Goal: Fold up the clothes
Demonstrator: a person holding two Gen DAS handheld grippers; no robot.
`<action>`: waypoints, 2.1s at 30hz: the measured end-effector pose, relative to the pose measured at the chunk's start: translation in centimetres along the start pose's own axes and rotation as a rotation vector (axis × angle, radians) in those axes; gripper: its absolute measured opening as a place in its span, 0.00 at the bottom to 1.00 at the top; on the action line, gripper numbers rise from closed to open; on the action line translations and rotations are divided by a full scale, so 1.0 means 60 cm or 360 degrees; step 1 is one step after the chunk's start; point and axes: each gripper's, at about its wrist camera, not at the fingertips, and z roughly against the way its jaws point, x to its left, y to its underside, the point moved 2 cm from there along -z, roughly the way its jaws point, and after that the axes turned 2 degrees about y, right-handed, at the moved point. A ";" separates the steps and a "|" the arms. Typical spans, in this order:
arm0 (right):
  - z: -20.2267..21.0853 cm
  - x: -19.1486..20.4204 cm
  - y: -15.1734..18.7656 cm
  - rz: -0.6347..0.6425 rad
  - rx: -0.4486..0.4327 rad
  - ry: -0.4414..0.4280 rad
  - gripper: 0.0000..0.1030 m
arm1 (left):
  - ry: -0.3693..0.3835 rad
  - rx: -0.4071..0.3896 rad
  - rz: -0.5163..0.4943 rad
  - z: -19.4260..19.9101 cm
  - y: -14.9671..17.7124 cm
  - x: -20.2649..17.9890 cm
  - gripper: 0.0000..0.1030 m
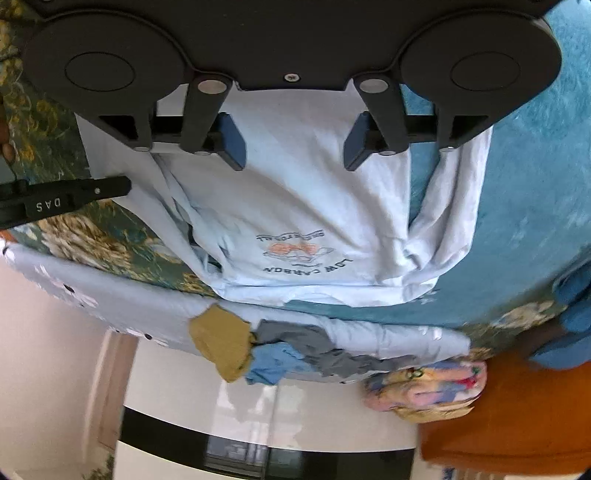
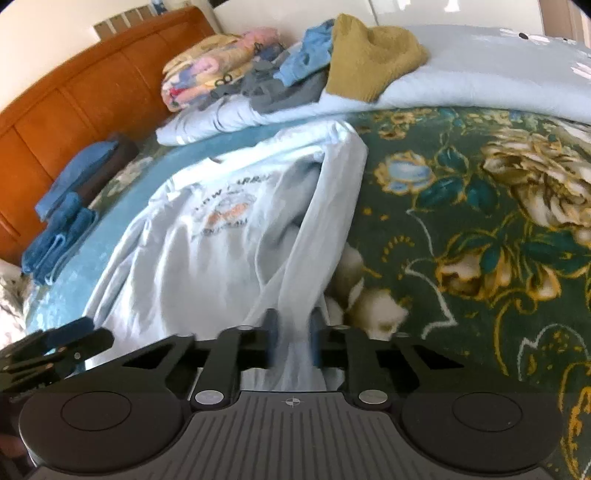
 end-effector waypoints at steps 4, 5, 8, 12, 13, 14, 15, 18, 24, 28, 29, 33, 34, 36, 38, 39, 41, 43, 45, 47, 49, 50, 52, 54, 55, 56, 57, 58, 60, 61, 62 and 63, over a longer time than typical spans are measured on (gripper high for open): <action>0.014 -0.012 -0.004 -0.0031 -0.0061 0.0019 0.08 | -0.0048 -0.0014 0.0048 0.013 0.000 0.015 0.60; 0.018 -0.016 -0.006 -0.0040 -0.0081 0.0027 0.08 | -0.0054 -0.0012 0.0055 0.015 0.001 0.017 0.60; 0.029 -0.031 -0.015 -0.0037 -0.0144 0.0096 0.07 | -0.0063 0.0003 0.0073 0.016 0.003 0.022 0.60; 0.043 -0.059 -0.039 -0.0011 -0.0226 0.0230 0.07 | -0.0065 0.0009 0.0089 0.017 0.004 0.024 0.61; 0.045 -0.066 -0.047 0.0010 -0.0247 0.0283 0.07 | -0.0064 0.0011 0.0089 0.018 0.004 0.024 0.61; 0.047 -0.074 -0.057 0.0034 -0.0269 0.0335 0.07 | -0.0062 0.0014 0.0088 0.017 0.004 0.025 0.61; 0.047 -0.080 -0.067 0.0060 -0.0289 0.0376 0.07 | -0.0062 0.0015 0.0089 0.017 0.005 0.025 0.61; 0.050 -0.102 -0.100 0.0134 -0.0350 0.0520 0.07 | -0.0066 0.0030 0.0098 0.014 0.006 0.028 0.61; 0.051 -0.153 -0.168 0.0253 -0.0450 0.0810 0.07 | -0.0082 0.0051 0.0115 0.008 0.007 0.032 0.61; 0.043 -0.192 -0.194 0.0224 -0.0448 0.0895 0.07 | -0.0092 0.0067 0.0129 0.002 0.006 0.035 0.62; 0.039 -0.202 -0.196 0.0181 -0.0429 0.0871 0.07 | -0.0095 0.0070 0.0136 0.000 0.007 0.036 0.62; 0.013 -0.218 -0.172 0.0091 -0.0324 0.0752 0.08 | -0.0096 0.0090 0.0147 -0.004 0.009 0.039 0.62; 0.008 -0.218 -0.162 0.0081 -0.0303 0.0719 0.11 | -0.0097 0.0097 0.0145 -0.005 0.010 0.040 0.62; -0.001 -0.215 -0.143 0.0085 -0.0264 0.0685 0.23 | -0.0098 0.0108 0.0144 -0.007 0.011 0.042 0.63; -0.004 -0.211 -0.129 0.0105 -0.0242 0.0672 0.37 | -0.0102 0.0118 0.0153 -0.010 0.012 0.044 0.63; -0.004 -0.208 -0.125 0.0112 -0.0236 0.0658 0.41 | -0.0104 0.0122 0.0160 -0.011 0.012 0.045 0.63; -0.010 -0.206 -0.121 0.0114 -0.0215 0.0651 0.44 | -0.0106 0.0133 0.0175 -0.015 0.012 0.046 0.63; -0.021 -0.204 -0.120 0.0124 -0.0170 0.0661 0.45 | -0.0101 0.0144 0.0175 -0.018 0.011 0.045 0.63; -0.021 -0.196 -0.119 0.0139 -0.0171 0.0633 0.46 | -0.0099 0.0145 0.0169 -0.018 0.010 0.043 0.64; -0.023 -0.186 -0.117 0.0196 -0.0164 0.0671 0.48 | -0.0106 0.0146 0.0172 -0.020 0.010 0.043 0.66; -0.035 -0.182 -0.115 0.0277 -0.0128 0.0800 0.48 | -0.0104 0.0156 0.0180 -0.024 0.010 0.043 0.66; -0.039 -0.184 -0.114 0.0299 -0.0119 0.0843 0.48 | -0.0098 0.0161 0.0178 -0.025 0.010 0.041 0.66; -0.042 -0.189 -0.112 0.0290 -0.0119 0.0857 0.42 | -0.0091 0.0167 0.0165 -0.027 0.011 0.038 0.67; -0.047 -0.199 -0.112 0.0250 -0.0100 0.0877 0.27 | -0.0089 0.0175 0.0159 -0.029 0.012 0.037 0.67; -0.052 -0.207 -0.113 0.0231 -0.0082 0.0898 0.15 | -0.0089 0.0176 0.0159 -0.029 0.011 0.037 0.67; -0.054 -0.214 -0.114 0.0210 -0.0075 0.0910 0.11 | -0.0088 0.0178 0.0159 -0.029 0.011 0.037 0.67; -0.052 -0.220 -0.116 0.0185 -0.0094 0.0917 0.09 | -0.0088 0.0176 0.0157 -0.028 0.011 0.037 0.67; -0.046 -0.225 -0.121 0.0162 -0.0139 0.0941 0.07 | -0.0090 0.0175 0.0159 -0.028 0.011 0.038 0.67; -0.033 -0.234 -0.130 0.0115 -0.0231 0.0988 0.07 | -0.0097 0.0175 0.0163 -0.028 0.011 0.040 0.67; -0.023 -0.238 -0.139 0.0091 -0.0293 0.1019 0.06 | -0.0099 0.0175 0.0165 -0.028 0.011 0.040 0.67; -0.011 -0.242 -0.150 0.0068 -0.0358 0.1051 0.06 | -0.0102 0.0176 0.0167 -0.029 0.011 0.041 0.67; 0.000 -0.246 -0.160 0.0052 -0.0416 0.1082 0.06 | -0.0104 0.0178 0.0169 -0.029 0.011 0.041 0.67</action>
